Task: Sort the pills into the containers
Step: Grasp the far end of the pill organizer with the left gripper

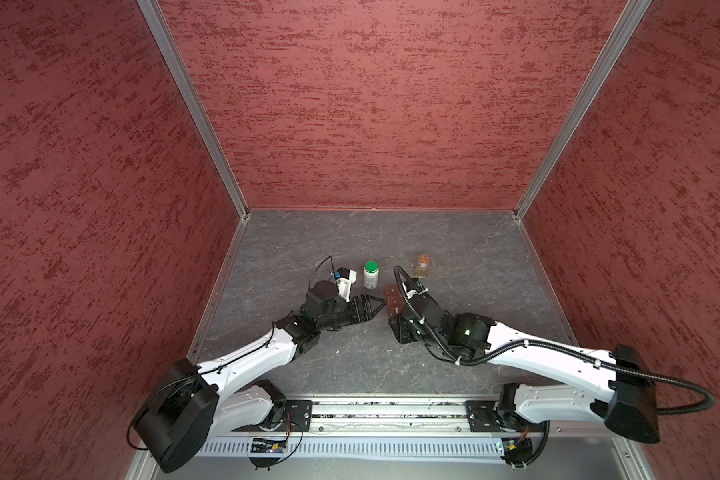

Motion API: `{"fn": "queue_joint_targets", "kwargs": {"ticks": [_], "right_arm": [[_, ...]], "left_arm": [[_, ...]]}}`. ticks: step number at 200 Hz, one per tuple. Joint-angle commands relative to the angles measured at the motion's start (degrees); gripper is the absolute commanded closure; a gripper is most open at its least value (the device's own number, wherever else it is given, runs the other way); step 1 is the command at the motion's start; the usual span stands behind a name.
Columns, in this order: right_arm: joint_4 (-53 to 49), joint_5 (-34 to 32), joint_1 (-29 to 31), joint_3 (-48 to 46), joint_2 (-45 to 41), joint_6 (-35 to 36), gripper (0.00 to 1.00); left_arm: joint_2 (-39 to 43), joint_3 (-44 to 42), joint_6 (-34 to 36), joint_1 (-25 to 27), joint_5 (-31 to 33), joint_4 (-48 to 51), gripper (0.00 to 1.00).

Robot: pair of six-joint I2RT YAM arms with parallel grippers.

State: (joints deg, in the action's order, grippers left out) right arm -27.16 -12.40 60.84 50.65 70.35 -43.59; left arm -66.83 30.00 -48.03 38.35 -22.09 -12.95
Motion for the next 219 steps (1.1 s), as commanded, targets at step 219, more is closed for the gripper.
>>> {"fn": "queue_joint_targets", "kwargs": {"ticks": [219], "right_arm": [[5.6,3.9,-0.9,-1.5,0.8,2.7,0.56]], "left_arm": [[-7.5,4.1,-2.4,4.0,-3.0,-5.2,0.58]]}}
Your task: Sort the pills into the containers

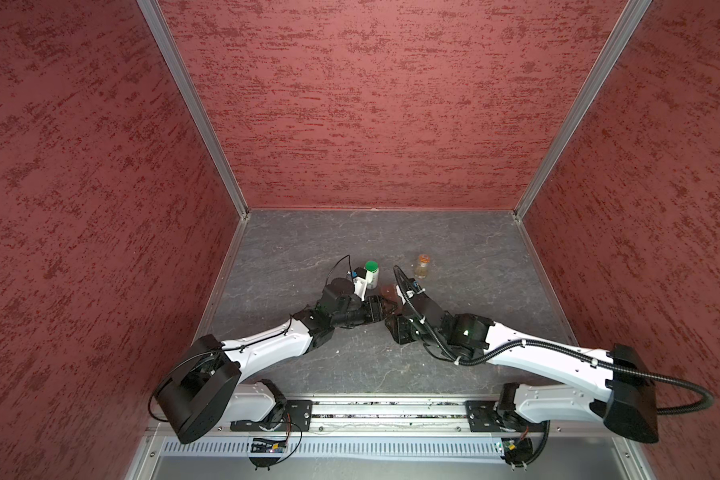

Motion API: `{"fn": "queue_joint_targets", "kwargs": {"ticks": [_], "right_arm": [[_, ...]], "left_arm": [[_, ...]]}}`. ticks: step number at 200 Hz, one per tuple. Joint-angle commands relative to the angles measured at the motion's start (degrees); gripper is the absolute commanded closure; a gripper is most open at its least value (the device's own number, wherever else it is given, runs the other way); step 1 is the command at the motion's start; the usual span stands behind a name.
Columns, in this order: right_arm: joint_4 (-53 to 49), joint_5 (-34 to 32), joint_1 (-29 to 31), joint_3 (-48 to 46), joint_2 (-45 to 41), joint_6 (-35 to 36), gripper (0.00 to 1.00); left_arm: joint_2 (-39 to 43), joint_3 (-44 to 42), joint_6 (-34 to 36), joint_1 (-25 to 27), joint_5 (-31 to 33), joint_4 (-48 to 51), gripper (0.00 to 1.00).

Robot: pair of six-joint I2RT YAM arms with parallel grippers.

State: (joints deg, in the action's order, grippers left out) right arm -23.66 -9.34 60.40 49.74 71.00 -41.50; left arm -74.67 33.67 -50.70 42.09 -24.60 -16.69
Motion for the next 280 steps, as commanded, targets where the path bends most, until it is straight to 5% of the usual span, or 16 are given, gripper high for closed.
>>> {"fn": "queue_joint_targets", "kwargs": {"ticks": [1,32,81,193,280], "right_arm": [[2.1,0.8,-0.5,-0.6,0.1,0.6,0.56],[2.4,1.0,-0.4,-0.8,0.1,0.6,0.54],[2.3,1.2,-0.5,-1.3,-2.6,0.4,0.33],[8.6,7.5,-4.3,-6.2,-5.1,-0.3,0.32],[14.1,15.4,-6.0,-8.6,-2.8,0.6,0.5]], "left_arm": [[0.4,0.4,0.2,0.2,-0.4,-1.5,0.58],[0.1,0.4,0.3,0.2,-0.5,-1.5,0.7],[-0.5,-0.9,0.1,-1.3,-0.4,-2.2,0.82],[-1.4,-1.3,0.1,-2.1,-2.8,-3.6,0.99],[-3.3,-2.7,-0.3,-2.5,-5.3,-6.4,1.0]]}}
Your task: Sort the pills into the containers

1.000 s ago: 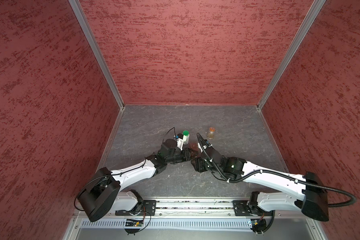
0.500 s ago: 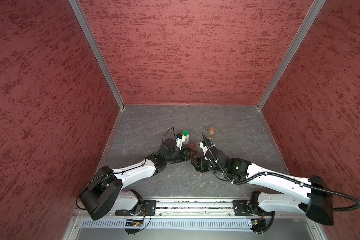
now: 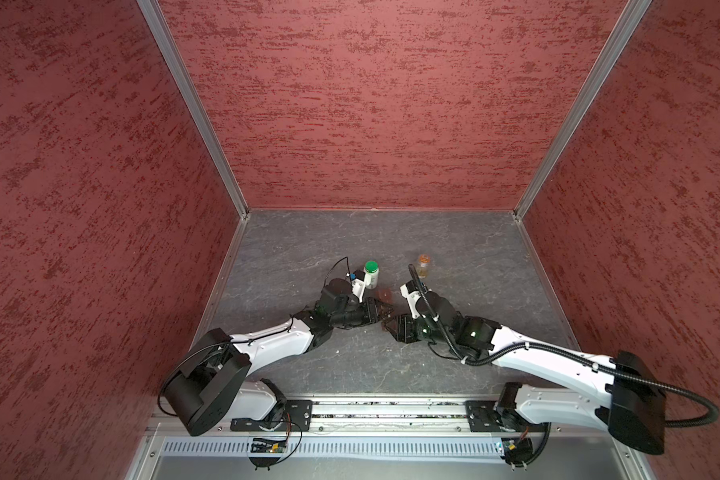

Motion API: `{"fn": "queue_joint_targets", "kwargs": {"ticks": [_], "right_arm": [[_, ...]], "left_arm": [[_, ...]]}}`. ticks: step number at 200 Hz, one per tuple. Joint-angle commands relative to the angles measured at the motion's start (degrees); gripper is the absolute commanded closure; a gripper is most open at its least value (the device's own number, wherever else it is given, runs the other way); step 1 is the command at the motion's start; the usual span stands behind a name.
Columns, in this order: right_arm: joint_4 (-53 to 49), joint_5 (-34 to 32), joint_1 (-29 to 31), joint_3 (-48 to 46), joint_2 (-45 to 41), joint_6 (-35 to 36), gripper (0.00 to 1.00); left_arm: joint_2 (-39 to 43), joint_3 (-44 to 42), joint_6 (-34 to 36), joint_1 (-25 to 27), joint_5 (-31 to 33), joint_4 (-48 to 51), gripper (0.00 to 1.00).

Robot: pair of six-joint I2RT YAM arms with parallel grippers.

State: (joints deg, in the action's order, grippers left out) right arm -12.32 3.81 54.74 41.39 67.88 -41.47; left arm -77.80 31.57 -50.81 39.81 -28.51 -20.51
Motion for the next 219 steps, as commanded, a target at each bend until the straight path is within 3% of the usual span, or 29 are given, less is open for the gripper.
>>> {"fn": "queue_joint_targets", "kwargs": {"ticks": [1,71,141,219], "right_arm": [[2.7,2.2,-0.3,-0.3,0.3,0.6,0.51],[-2.2,-0.2,-0.2,2.3,2.2,0.5,0.64],[-9.9,-4.1,1.2,8.0,6.7,0.7,0.71],[-5.9,3.4,1.9,9.3,3.9,1.2,0.67]], "left_arm": [[-0.2,-0.6,-0.2,-0.2,-1.4,-2.6,1.0],[-0.3,-0.5,0.2,-0.4,-0.3,-2.1,1.0],[-0.8,-0.2,1.1,-0.8,1.4,-0.9,1.0],[-1.4,-0.6,1.4,-1.8,1.0,-1.5,1.0]]}}
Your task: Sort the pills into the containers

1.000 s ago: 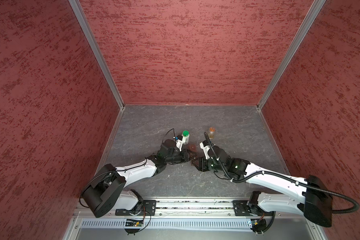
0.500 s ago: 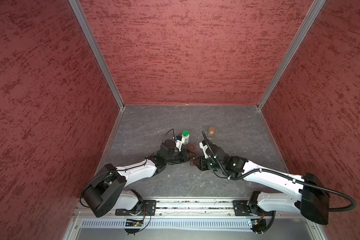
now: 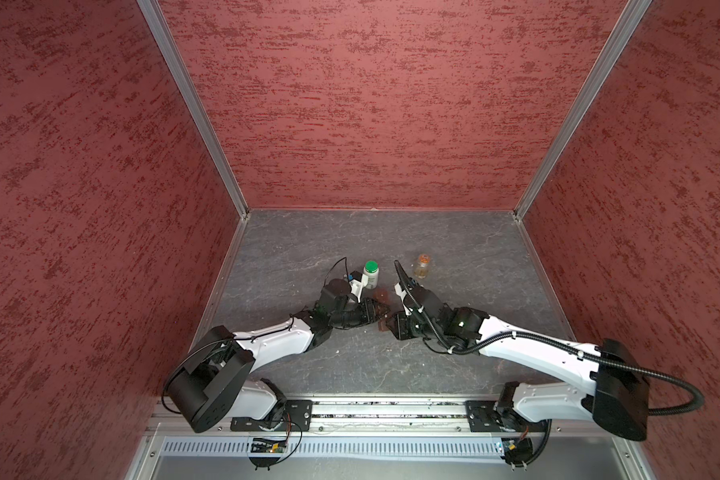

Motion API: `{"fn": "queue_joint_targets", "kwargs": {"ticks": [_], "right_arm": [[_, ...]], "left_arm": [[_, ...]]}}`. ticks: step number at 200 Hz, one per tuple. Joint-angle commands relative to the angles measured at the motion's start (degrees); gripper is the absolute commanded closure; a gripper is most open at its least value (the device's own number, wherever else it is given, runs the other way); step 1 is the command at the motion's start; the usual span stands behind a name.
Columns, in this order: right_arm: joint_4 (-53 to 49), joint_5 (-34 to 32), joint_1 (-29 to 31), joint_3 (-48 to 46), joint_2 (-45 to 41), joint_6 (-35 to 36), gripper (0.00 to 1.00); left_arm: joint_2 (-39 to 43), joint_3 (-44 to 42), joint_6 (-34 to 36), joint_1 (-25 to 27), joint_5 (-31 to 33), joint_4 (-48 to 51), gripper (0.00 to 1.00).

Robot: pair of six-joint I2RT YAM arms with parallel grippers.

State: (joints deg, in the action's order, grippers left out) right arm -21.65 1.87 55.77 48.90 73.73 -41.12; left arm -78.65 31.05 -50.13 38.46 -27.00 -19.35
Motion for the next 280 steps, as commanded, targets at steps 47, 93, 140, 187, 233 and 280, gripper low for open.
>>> {"fn": "queue_joint_targets", "kwargs": {"ticks": [47,93,140,187,233,280], "right_arm": [[7.9,10.3,1.3,0.6,-3.4,1.4,0.65],[10.3,12.4,1.7,-0.1,-2.6,1.0,0.65],[12.8,13.6,1.9,-1.6,-0.7,0.3,0.65],[13.1,14.0,1.9,-2.5,0.6,0.4,0.65],[7.6,7.4,1.9,-0.7,-3.7,1.4,0.59],[0.0,-4.1,1.6,0.1,-11.8,1.6,0.47]], "left_arm": [[-1.0,0.8,0.8,-0.6,-0.9,-2.5,1.0],[-1.7,0.8,0.3,-0.6,-1.4,-3.1,1.0],[-1.5,0.9,0.2,-0.6,-1.4,-2.9,1.0],[-1.3,0.8,0.3,-0.6,-1.4,-2.6,1.0],[-0.9,0.7,1.0,-0.6,-0.8,-1.1,1.0],[-1.8,1.0,3.3,-0.6,0.2,1.8,1.0]]}}
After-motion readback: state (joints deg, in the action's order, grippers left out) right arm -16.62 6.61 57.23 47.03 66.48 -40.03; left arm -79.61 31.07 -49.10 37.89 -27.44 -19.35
